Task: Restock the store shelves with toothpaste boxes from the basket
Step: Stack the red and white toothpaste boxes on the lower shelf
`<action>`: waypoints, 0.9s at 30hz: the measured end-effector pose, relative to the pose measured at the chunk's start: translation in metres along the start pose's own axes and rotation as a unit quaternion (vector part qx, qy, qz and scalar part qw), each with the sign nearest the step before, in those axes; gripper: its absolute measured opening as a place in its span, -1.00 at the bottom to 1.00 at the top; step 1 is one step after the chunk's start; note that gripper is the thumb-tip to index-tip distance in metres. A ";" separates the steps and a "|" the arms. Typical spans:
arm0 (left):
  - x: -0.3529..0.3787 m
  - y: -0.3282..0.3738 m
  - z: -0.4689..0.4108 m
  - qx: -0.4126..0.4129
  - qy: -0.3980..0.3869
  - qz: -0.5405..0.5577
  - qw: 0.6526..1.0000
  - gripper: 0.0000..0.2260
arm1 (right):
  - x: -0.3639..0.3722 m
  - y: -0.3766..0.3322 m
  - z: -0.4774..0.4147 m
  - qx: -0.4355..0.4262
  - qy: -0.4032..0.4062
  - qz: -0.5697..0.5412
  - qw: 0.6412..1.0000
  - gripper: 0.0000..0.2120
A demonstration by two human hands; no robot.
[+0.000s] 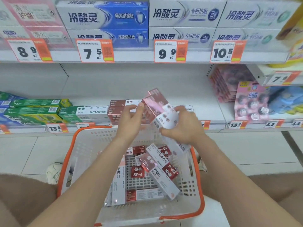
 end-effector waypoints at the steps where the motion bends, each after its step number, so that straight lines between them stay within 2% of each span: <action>1: 0.004 0.002 -0.006 0.033 0.013 -0.063 0.997 -0.56 | -0.010 0.002 -0.014 -0.001 0.026 0.036 0.999 -0.19; 3: 0.011 0.002 -0.019 0.095 0.023 -0.181 0.979 -0.66 | -0.023 0.010 -0.045 0.004 0.068 0.094 0.993 -0.18; 5: 0.018 -0.006 -0.038 0.137 0.009 -0.274 0.952 -0.67 | -0.028 0.022 -0.081 -0.010 0.074 0.161 0.984 -0.15; 8: 0.026 -0.022 -0.065 0.153 -0.011 -0.410 0.899 -0.62 | -0.029 0.037 -0.128 -0.037 0.054 0.294 0.954 -0.07; 10: 0.030 -0.028 -0.082 0.152 -0.014 -0.465 0.872 -0.58 | -0.024 0.044 -0.157 -0.053 0.048 0.333 0.940 -0.06; 16: 0.050 -0.044 -0.123 0.148 -0.028 -0.497 0.854 -0.57 | 0.006 0.061 -0.226 -0.077 0.010 0.357 0.931 -0.03; 22: 0.064 -0.062 -0.136 0.171 0.031 -0.516 0.839 -0.67 | 0.026 0.090 -0.263 -0.069 -0.054 0.382 0.920 -0.15; 27: 0.063 -0.076 -0.137 0.205 0.063 -0.521 0.826 -0.69 | 0.039 0.106 -0.293 -0.006 -0.167 0.288 0.943 -0.03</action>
Point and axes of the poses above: each hand's wrist, its own z-axis away from the middle knuckle, its own x-axis out of the palm, y = z × x, the point moved 3 cm from there along -z, towards the middle knuckle, and after that the axes turned 2 degrees about z, right-handed, at the moved point
